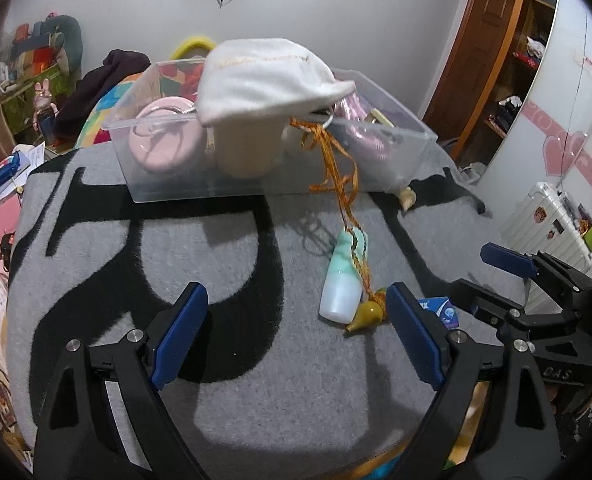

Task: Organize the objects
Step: 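Move left tool to the mint-green bottle while right tool approaches the blue Max box, then grip the mint-green bottle with left tool while right tool closes on the Max box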

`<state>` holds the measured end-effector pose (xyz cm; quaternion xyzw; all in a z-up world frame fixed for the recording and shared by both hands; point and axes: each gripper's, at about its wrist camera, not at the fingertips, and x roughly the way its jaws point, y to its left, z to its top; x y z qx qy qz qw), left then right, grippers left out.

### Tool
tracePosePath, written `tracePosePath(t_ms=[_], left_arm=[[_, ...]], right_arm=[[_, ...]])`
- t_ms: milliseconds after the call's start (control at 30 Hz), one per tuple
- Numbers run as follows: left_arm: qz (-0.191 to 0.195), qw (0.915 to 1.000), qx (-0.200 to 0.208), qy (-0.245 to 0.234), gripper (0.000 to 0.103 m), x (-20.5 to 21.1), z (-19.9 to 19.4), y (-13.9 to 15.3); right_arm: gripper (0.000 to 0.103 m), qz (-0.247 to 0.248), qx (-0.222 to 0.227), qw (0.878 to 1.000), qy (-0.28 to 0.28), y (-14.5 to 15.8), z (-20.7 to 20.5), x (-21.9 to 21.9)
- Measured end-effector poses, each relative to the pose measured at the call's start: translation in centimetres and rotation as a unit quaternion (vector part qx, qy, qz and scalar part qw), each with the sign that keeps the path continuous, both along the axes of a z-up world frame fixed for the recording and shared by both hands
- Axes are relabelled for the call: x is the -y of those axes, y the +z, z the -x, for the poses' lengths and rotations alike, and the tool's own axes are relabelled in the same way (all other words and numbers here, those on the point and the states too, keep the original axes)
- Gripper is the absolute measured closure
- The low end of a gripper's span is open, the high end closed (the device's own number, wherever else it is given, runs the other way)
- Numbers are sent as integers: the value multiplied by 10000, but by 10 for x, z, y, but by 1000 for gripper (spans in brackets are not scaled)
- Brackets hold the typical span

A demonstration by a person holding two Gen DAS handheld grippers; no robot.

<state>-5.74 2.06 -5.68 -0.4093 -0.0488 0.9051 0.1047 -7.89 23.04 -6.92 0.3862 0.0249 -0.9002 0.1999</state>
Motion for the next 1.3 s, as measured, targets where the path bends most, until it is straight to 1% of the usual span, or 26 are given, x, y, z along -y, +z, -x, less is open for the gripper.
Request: tracePosePath(t_ms=[100,200,367,400,433,467,533,567,633,733,800,867,900,967,1033,1133,1200,1267,1300], left_arm=[[125,9999,58,-15,27,-6,3,-4],[193,9998,81,-47,32,-8,4,-7],[346,9994,15,-87,33,-13,1,-7],[374,9992,1,-104,33,-14,1,-7],[381,9992,0,-122,33,-14,1,-7],[383,9992,7,-138,33,-15,2,-6],[398,9990,32,-175,33,-16,4,-6],[426,9990,45,-161,33,-16,6,-5],[501,9986,129,-136,34,-14,13,-6],[395,9986,264,-250,37,-12,21,-7],[408,9978,311,-411,38,-16,23,-7],[532,9968,303,-514,40,-22,21,-8],[672,9960,270,-517,42,-26,20,-10],[859,9947,247,-511,43,-32,20,-12],[912,9942,218,-530,47,-36,22,-11],[890,9943,222,-550,57,-39,28,-11],[859,9945,203,-565,71,-40,30,-10],[813,9949,182,-561,79,-39,30,-10],[795,9952,169,-553,79,-39,30,-9]], right_arm=[[27,41,37,9999,135,-4,-2,4],[28,129,137,9995,237,-8,-4,9],[28,24,179,9989,425,-15,-9,23],[30,-15,170,9989,447,-16,-10,25],[34,-56,154,9988,460,-17,-11,27],[35,-125,125,9987,469,-17,-12,30],[43,-238,61,9988,430,-18,-13,32],[45,-236,61,9989,409,-18,-12,32],[55,-197,72,9992,350,-18,-10,29],[55,-88,114,9995,269,-17,-6,24],[55,-55,110,9997,234,-17,-6,21],[55,-57,94,9997,209,-17,-6,20],[55,-49,94,9997,203,-17,-6,20],[55,-24,93,9998,195,-16,-6,18],[55,-10,99,9998,180,-17,-5,18],[55,8,101,9998,158,-17,-4,16],[55,15,103,9998,146,-17,-4,16],[55,41,111,9998,141,-17,-4,15],[55,47,112,9998,136,-16,-4,14]])
